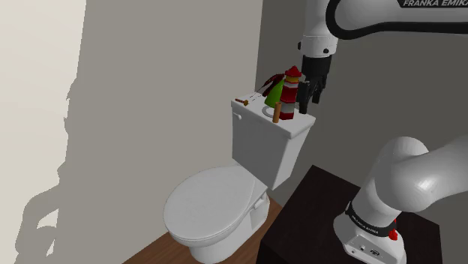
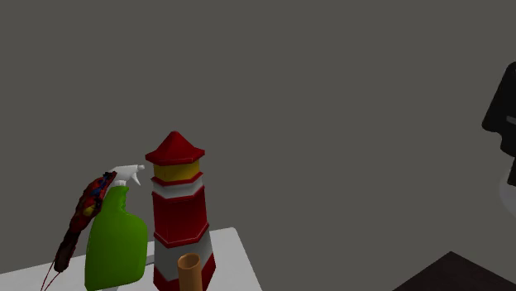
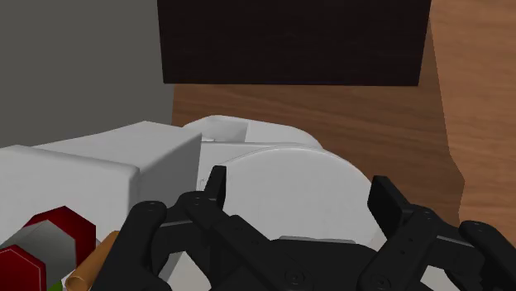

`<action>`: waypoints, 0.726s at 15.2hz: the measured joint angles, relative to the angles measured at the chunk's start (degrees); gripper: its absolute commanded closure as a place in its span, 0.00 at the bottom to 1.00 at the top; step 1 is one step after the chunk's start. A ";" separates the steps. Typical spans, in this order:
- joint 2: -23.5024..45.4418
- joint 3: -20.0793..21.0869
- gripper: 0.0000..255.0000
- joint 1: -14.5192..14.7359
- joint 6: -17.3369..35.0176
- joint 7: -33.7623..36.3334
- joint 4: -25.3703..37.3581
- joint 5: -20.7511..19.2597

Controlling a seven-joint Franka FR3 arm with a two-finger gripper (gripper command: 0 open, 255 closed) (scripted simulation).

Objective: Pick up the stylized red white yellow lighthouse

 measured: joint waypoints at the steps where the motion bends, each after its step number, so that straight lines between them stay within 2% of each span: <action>1: 0.00 0.00 0.00 0.00 0.00 0.00 0.00 0.00; 7: 4.92 -2.12 0.00 -2.15 4.19 -3.90 0.97 -7.16; 11: 11.33 -3.77 0.00 -3.84 8.23 -6.46 4.01 -12.65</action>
